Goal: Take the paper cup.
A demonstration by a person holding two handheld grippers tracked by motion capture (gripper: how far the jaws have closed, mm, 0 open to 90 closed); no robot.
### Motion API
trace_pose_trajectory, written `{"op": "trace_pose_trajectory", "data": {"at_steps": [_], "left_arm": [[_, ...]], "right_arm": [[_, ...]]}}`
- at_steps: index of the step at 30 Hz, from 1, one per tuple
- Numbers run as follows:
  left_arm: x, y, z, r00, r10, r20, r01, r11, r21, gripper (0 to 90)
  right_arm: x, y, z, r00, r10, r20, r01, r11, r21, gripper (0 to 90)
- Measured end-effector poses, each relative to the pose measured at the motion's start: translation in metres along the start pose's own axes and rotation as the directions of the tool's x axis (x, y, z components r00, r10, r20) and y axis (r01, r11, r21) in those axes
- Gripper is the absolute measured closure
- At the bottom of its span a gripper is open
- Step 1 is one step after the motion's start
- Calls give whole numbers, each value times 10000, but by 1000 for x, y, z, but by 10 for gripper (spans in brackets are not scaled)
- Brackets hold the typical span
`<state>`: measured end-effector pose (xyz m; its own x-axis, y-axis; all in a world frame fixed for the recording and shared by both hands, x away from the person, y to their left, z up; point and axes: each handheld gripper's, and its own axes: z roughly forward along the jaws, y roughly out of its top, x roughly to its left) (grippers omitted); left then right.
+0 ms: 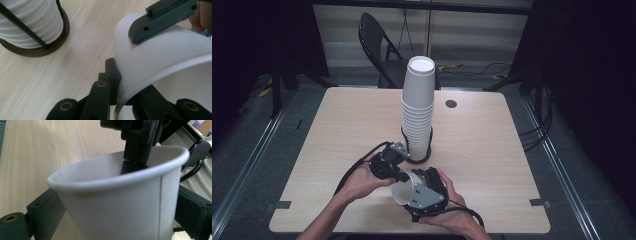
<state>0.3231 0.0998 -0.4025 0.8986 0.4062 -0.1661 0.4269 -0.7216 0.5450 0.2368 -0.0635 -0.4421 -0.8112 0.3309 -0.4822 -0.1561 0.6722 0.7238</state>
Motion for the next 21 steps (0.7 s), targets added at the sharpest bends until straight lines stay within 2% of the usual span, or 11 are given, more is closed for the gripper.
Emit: {"op": "trace_pose_trajectory", "data": {"at_steps": [8, 10, 12, 13, 14, 18, 21], "left_arm": [[-5, 7, 11, 9997, -57, 249, 59, 10000, -73, 864], [-5, 7, 12, 9995, -222, 242, 227, 9996, -190, 865], [-4, 6, 12, 9982, -427, 415, 442, 9984, -349, 864], [-3, 6, 13, 9984, -376, 415, 388, 9988, -298, 863], [-3, 6, 14, 9977, -501, 448, 515, 9982, -310, 861], [-3, 6, 15, 9978, -551, 367, 565, 9977, -379, 855], [-3, 5, 14, 9972, -689, 290, 706, 9956, -611, 850]], "right_arm": [[3, 1, 2, 10000, 18, 33, -18, 9999, -128, 77], [2, 0, 0, 9999, 94, 80, -93, 9999, -116, 82], [1, -1, -2, 9998, 175, 89, -173, 9997, -183, 89], [1, -1, -2, 9997, 236, 84, -235, 9996, -168, 91], [1, -1, -2, 9998, 198, 79, -197, 9997, -116, 93], [-1, -1, -2, 9997, 226, 30, -226, 9997, -70, 102], [-3, -2, -3, 9993, 362, 63, -361, 9992, -155, 107]]}}
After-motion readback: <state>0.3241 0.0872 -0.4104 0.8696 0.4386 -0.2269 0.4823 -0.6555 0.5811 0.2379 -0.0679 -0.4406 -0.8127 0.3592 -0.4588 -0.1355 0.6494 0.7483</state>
